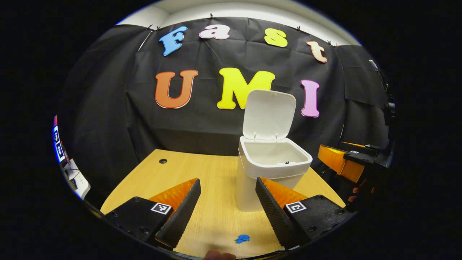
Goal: Press the lid of the desktop garbage bin to open it, pick up the crumpled paper on the desktop and throw it into the bin, then pick up the pop can on the desktop and drop it into the bin, and finally close the garbage bin lid.
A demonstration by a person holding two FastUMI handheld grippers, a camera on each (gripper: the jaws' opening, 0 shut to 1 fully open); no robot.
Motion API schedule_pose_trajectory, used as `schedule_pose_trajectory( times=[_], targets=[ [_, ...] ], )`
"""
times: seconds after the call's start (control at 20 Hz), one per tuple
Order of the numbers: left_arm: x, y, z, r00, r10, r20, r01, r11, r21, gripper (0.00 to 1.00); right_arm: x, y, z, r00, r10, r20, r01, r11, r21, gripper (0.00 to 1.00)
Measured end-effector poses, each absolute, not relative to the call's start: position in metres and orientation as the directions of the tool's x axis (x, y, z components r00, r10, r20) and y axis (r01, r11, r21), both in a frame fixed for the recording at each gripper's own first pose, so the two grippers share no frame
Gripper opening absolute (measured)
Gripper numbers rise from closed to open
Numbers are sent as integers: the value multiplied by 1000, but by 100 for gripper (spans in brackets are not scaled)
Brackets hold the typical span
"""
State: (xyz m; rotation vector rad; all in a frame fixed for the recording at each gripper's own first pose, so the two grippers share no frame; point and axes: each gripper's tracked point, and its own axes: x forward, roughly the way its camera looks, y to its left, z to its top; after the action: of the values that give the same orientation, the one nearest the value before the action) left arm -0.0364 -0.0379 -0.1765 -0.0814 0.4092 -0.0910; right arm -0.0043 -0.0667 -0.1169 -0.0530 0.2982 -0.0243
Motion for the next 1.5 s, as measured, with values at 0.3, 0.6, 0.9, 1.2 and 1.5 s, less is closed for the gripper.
schedule_pose_trajectory(
  times=[0.3,0.6,0.9,1.2,1.5],
  targets=[
    [-61,-76,-235,811,-192,-552,140,981,-135,99,-41,-90,-160,917,-78,-391,53,996,-75,95],
    [-88,-95,-307,689,-218,-691,121,975,-187,99,-64,-105,-194,884,-98,-456,67,994,-84,95],
    [-106,-97,-378,638,-177,-749,118,984,-132,99,-98,-114,-241,828,-114,-549,63,992,-111,98],
    [-122,-103,-431,592,-163,-789,134,986,-103,99,-119,-135,-256,785,-157,-600,94,986,-135,96],
    [-119,-93,-458,562,-138,-816,99,990,-99,99,-130,-140,-259,767,-170,-619,114,985,-129,95]
  ],
)
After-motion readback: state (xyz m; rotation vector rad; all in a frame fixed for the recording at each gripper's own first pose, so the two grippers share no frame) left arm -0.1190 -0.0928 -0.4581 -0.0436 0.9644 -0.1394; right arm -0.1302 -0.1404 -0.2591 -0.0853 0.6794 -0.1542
